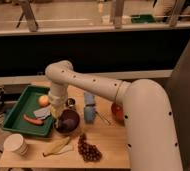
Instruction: Wipe purple bowl with eraser
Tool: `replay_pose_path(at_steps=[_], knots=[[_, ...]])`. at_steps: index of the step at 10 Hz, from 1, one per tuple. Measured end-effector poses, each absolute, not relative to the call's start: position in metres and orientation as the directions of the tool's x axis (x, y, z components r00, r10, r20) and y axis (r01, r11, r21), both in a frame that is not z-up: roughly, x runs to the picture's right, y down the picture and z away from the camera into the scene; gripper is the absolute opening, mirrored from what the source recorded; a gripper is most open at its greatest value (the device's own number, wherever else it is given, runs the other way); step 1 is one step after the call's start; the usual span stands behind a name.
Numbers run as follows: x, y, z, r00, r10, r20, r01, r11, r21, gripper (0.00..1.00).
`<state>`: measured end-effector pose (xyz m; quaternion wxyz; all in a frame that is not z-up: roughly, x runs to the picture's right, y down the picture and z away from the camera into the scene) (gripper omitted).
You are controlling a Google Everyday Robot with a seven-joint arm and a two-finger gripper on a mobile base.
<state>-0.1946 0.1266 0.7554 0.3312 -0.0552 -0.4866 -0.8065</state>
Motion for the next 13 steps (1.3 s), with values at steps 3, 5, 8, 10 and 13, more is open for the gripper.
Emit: replay_pose_path(at_steps=[3, 5, 8, 10, 13], knots=[[-0.188, 0.109, 0.772, -0.747, -0.520, 0.414, 0.615, -0.304, 0.728, 0.01], [-0.166, 0.101, 0.781, -0.714, -0.552, 0.431, 0.649, -0.290, 0.703, 0.01], [-0.130, 0.083, 0.781, -0.657, -0.610, 0.443, 0.699, -0.274, 0.661, 0.01], [-0.116, 0.075, 0.778, -0.630, -0.633, 0.449, 0.723, -0.268, 0.636, 0.01], [-0.086, 0.086, 0.770, -0.603, -0.627, 0.493, 0.756, -0.253, 0.603, 0.01]])
